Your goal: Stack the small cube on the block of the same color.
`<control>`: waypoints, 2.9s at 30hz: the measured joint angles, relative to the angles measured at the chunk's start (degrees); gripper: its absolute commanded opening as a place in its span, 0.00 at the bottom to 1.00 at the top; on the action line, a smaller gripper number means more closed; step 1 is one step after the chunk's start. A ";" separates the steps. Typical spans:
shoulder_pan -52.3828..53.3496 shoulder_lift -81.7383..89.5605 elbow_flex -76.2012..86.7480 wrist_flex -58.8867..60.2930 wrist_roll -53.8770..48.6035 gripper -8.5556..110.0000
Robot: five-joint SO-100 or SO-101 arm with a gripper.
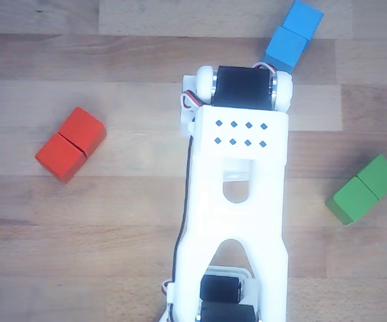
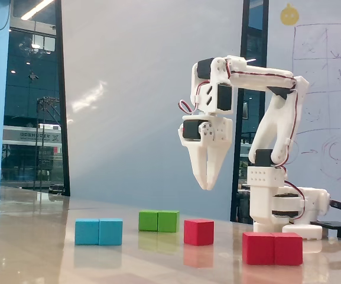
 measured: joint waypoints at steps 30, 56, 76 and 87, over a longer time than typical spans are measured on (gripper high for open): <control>-4.48 -1.85 2.72 -1.49 0.00 0.39; -0.26 -8.17 14.15 -16.70 0.00 0.39; 0.09 -9.49 14.59 -18.90 0.00 0.39; 0.09 -9.49 15.47 -22.24 0.00 0.30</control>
